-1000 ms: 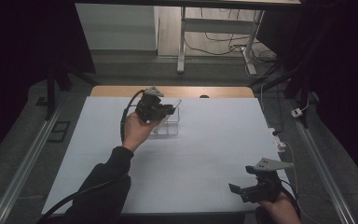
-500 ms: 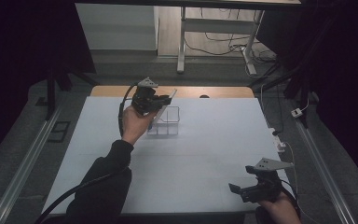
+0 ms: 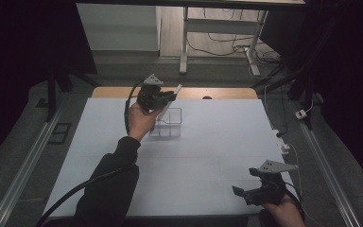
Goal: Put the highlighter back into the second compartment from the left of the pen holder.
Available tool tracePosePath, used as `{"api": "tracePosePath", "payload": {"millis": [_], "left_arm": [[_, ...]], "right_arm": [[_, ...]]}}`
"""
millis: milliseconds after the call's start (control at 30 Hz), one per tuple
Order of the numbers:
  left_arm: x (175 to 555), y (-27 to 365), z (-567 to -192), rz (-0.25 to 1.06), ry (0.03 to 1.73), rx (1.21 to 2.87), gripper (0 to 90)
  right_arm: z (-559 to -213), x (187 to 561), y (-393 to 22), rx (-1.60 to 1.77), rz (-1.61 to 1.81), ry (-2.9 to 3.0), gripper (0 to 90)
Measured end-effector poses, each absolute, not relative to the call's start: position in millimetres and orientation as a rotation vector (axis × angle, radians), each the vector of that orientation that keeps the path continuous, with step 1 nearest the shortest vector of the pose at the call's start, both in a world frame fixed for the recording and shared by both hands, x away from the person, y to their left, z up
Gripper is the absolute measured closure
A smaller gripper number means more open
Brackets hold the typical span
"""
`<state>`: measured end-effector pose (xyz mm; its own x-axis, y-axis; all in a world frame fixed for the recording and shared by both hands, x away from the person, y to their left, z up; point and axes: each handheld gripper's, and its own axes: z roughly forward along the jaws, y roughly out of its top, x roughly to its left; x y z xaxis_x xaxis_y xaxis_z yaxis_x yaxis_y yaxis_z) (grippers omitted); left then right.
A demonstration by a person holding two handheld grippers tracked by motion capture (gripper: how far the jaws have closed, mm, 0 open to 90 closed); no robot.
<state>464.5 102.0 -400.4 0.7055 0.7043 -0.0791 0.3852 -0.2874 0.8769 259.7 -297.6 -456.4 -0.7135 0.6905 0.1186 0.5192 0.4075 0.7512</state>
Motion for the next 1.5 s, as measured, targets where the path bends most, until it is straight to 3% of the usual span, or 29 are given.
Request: {"api": "tracePosePath", "payload": {"millis": [667, 1500], "left_arm": [[479.2, 95.5, -417.8, 0.458, 0.84, 1.885, 78.7], [479.2, 97.1, -443.3, 0.401, 0.91, 1.929, 78.3]], "right_arm": [[-456.1, 259.5, -297.9, 1.064, 1.19, 2.454, 2.1], [-456.3, 259.1, -296.8, 1.048, 1.19, 2.464, 3.6]]}}
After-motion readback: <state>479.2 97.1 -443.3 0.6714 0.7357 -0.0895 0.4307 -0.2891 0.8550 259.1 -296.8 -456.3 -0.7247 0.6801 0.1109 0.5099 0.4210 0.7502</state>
